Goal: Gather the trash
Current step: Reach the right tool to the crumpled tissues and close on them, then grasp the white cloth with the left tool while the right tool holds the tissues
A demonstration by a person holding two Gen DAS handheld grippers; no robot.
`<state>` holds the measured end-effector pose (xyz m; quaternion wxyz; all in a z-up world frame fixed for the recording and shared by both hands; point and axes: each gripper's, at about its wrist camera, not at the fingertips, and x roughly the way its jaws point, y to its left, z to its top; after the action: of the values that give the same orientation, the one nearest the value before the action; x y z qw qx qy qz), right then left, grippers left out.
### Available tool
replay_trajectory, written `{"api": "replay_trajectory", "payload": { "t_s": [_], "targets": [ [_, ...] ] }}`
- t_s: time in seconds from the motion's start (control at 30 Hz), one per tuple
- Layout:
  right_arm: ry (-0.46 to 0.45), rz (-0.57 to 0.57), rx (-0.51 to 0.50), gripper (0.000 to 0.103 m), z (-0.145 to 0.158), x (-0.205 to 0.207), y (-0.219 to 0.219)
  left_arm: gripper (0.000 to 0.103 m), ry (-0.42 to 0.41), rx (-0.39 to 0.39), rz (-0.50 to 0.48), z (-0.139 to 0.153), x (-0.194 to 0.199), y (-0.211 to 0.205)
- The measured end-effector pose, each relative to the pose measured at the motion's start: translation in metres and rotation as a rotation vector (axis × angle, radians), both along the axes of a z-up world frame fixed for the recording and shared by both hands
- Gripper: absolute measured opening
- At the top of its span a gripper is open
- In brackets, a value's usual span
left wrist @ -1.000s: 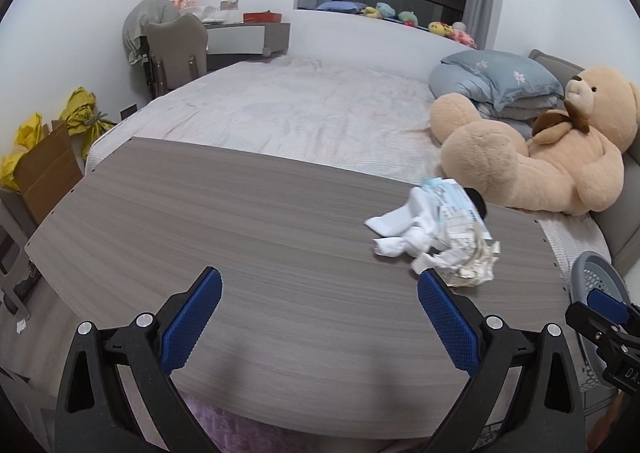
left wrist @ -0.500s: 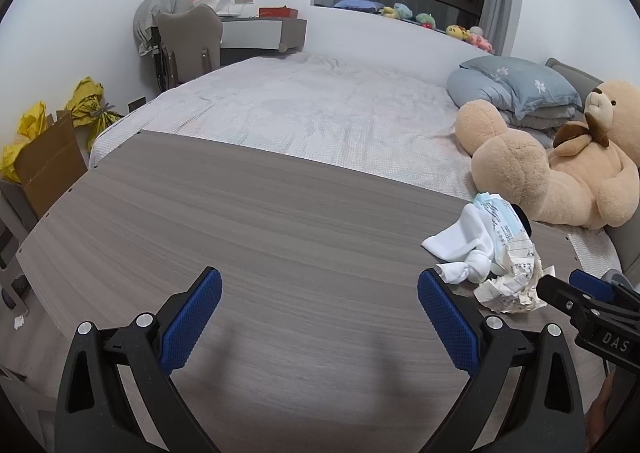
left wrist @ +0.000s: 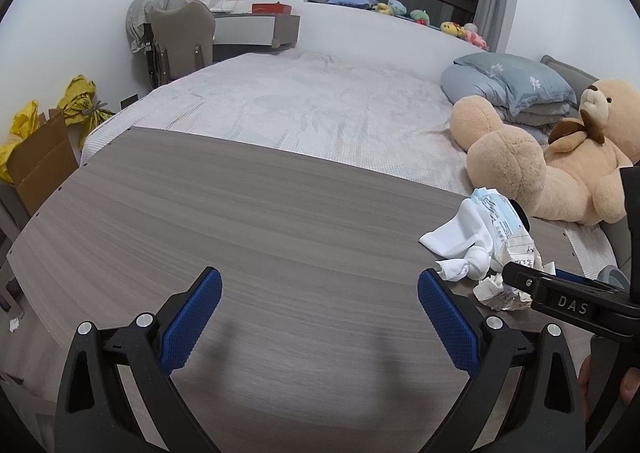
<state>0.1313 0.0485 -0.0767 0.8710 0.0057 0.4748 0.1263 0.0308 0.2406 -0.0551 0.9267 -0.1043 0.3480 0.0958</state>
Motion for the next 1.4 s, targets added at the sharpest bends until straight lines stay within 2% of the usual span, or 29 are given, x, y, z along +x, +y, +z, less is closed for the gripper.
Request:
{"api": "replay_trajectory", "payload": {
  "t_s": [0.3,0.4,0.53,1.0,1.4],
  "targets": [
    [0.032,0.004,0.045,0.074,-0.007,0.002,-0.004,0.097,0.009,-0.002,-0.015,-0.001,0.001,-0.007],
    [0.028,0.021,0.058,0.06,-0.006,-0.001,-0.005,0.097,0.014,-0.003,-0.026,-0.002,0.001,-0.01],
    [0.02,0.038,0.07,0.058,-0.003,-0.006,-0.006,0.097,0.02,-0.01,-0.041,-0.001,0.002,-0.015],
    [-0.047,0.018,0.106,0.057,0.022,-0.035,-0.053,0.097,0.058,-0.031,-0.14,0.002,0.016,-0.059],
    [-0.059,-0.024,0.129,0.057,0.022,-0.049,-0.101,0.097,0.115,-0.025,-0.215,-0.006,0.054,-0.099]
  ]
}}
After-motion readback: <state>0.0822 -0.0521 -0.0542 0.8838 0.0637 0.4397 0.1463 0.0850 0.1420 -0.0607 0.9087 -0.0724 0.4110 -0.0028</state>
